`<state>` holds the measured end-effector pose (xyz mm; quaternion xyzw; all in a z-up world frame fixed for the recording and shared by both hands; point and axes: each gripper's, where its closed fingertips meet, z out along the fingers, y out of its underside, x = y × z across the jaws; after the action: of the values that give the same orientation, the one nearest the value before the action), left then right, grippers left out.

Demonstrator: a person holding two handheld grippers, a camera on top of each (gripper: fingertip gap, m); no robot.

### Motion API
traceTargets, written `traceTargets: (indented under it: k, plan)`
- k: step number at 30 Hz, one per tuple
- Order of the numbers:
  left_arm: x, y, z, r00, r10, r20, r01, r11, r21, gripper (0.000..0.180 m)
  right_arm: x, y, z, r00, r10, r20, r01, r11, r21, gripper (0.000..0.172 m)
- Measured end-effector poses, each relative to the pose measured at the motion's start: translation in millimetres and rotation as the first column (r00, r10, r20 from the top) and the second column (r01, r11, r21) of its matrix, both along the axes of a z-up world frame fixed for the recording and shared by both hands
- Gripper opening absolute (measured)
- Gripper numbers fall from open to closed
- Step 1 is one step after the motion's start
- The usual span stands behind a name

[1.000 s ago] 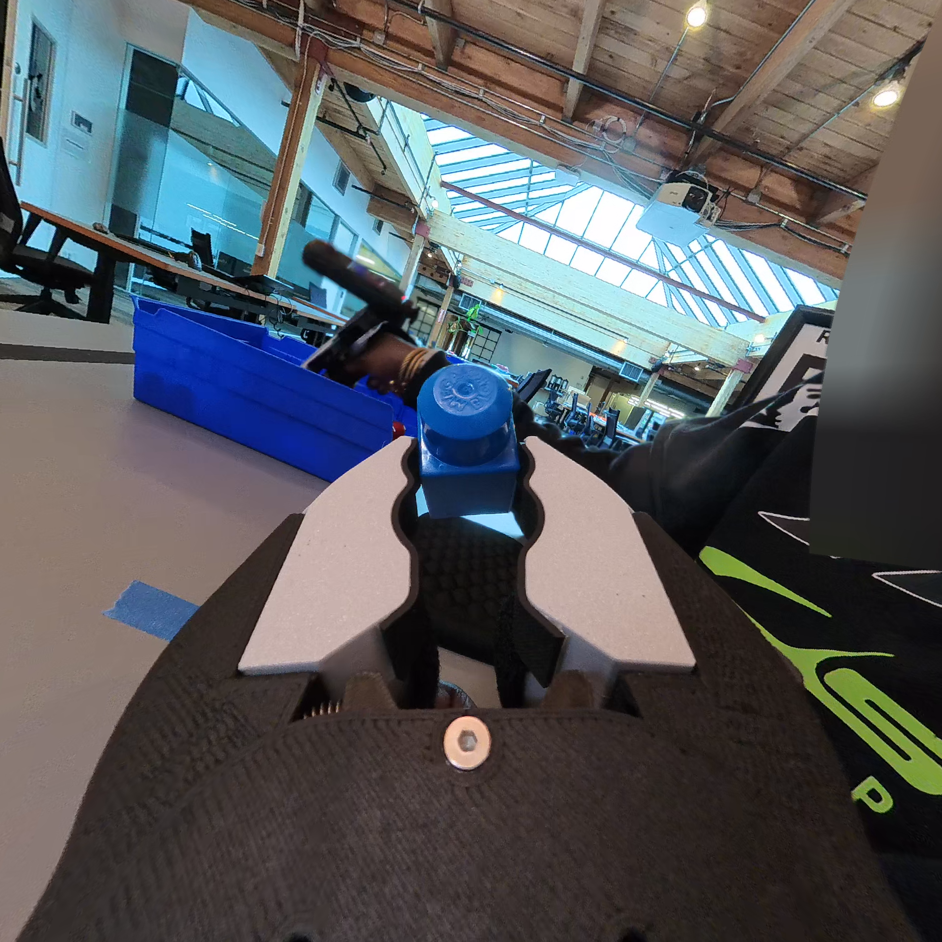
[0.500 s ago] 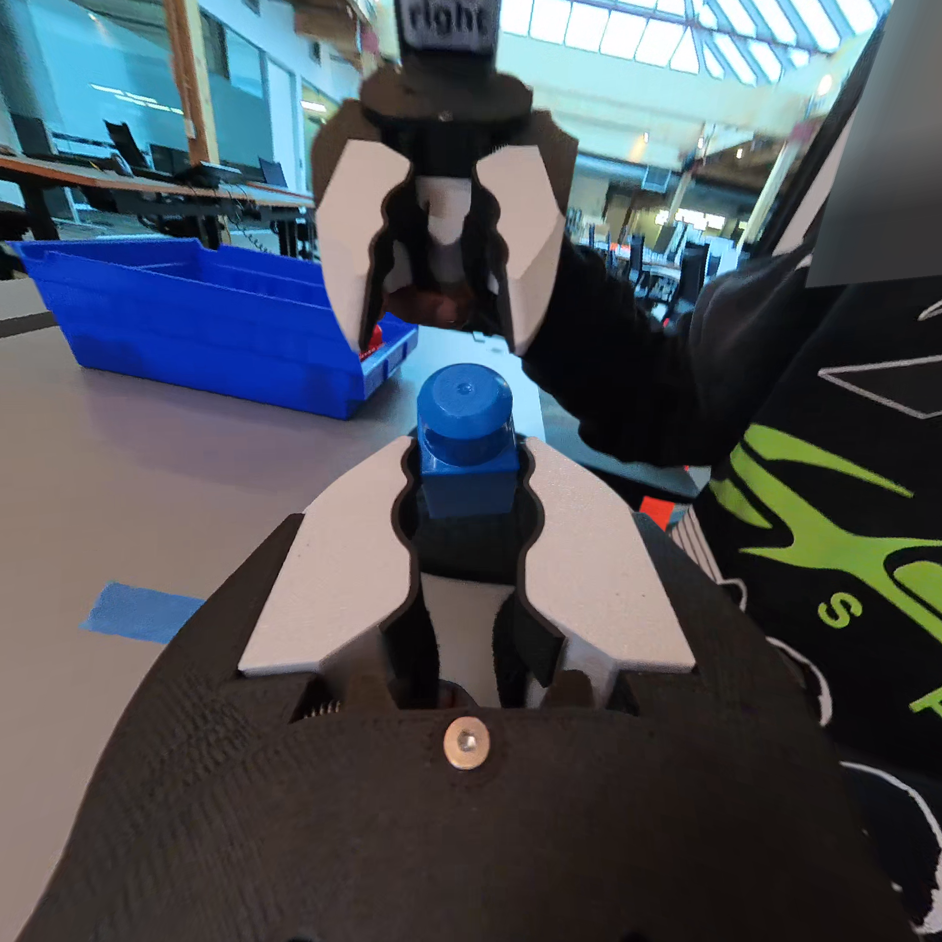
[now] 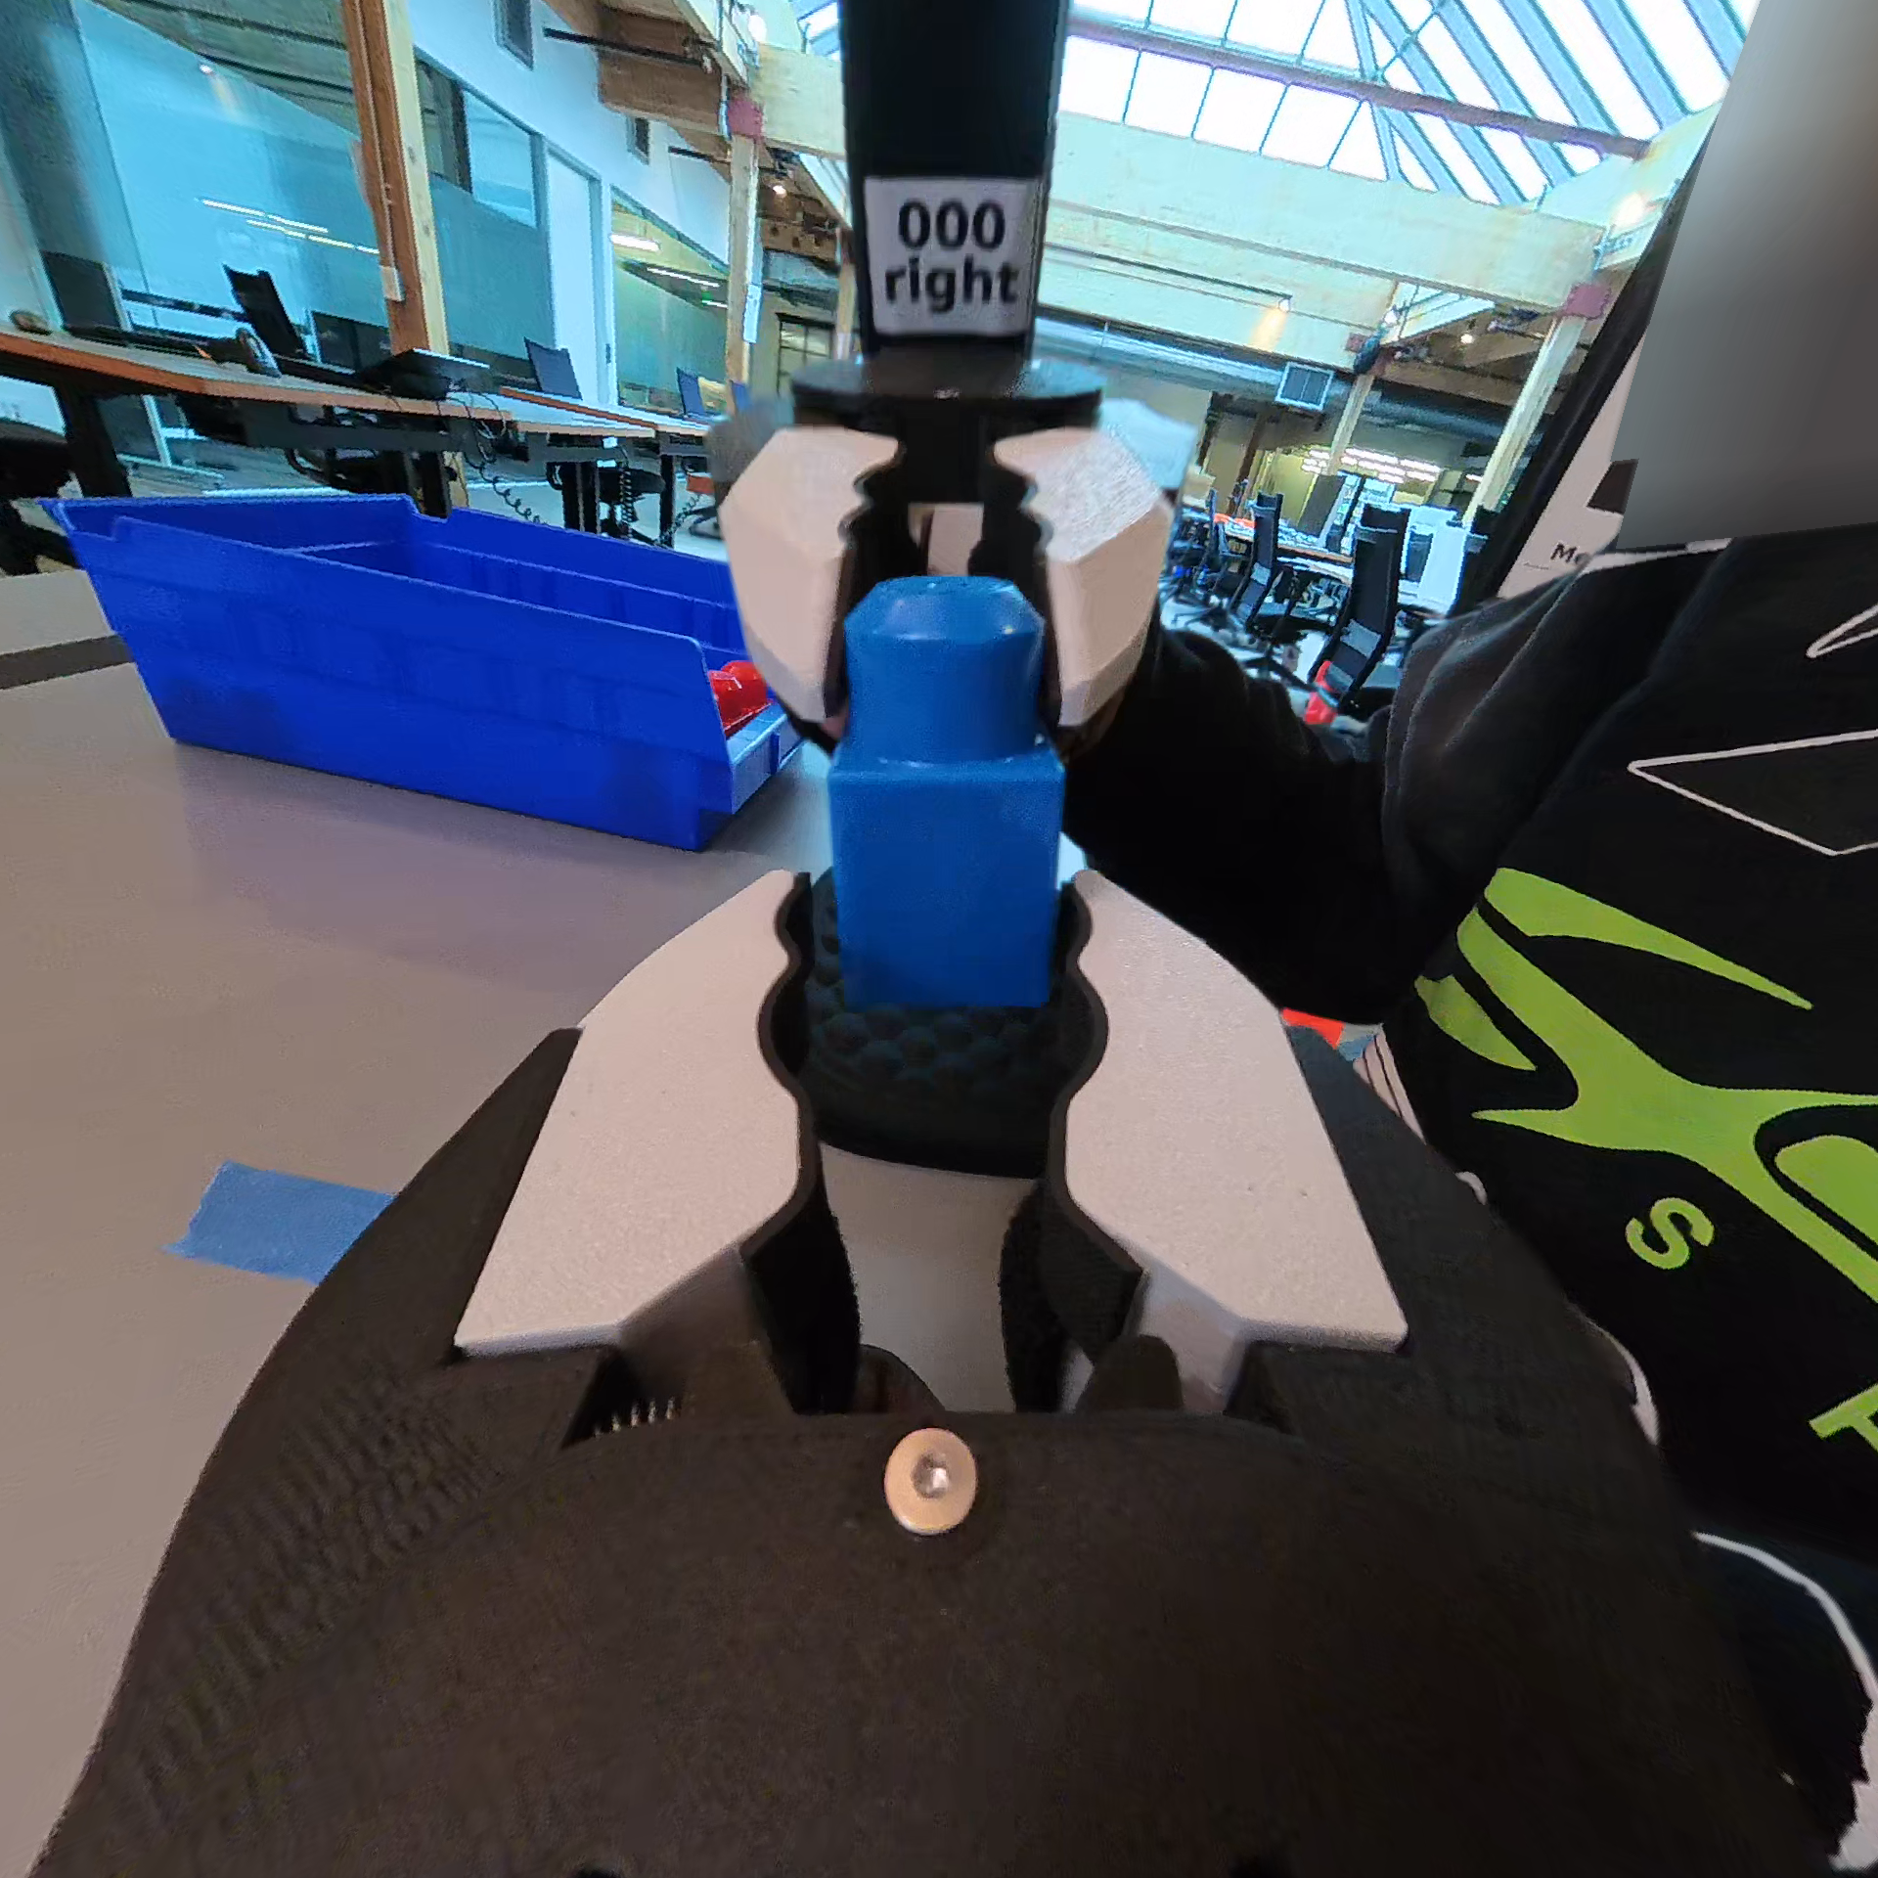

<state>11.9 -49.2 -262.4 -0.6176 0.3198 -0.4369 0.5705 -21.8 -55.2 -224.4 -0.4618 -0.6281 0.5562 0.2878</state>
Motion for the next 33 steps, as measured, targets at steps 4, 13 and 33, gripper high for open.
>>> traceTargets:
  k: [4,13,33]
  plan:
    - [-1,-1,2,1.000,0.006,0.007,-0.006,1.000,0.015,0.037,1,1,-3,0.997,-0.034,-0.073,0.031,0.999,-0.043,0.028]
    - [7,-2,-8,0.997,-0.013,-0.072,0.013,1.000,0.007,0.036,31,7,-25,0.998,-0.036,0.049,0.035,0.999,0.035,0.028]
    - [1,-2,-2,1.000,-0.010,-0.013,0.010,1.000,0.003,0.048,44,4,-12,0.973,-0.205,0.110,0.172,0.952,0.252,0.029]
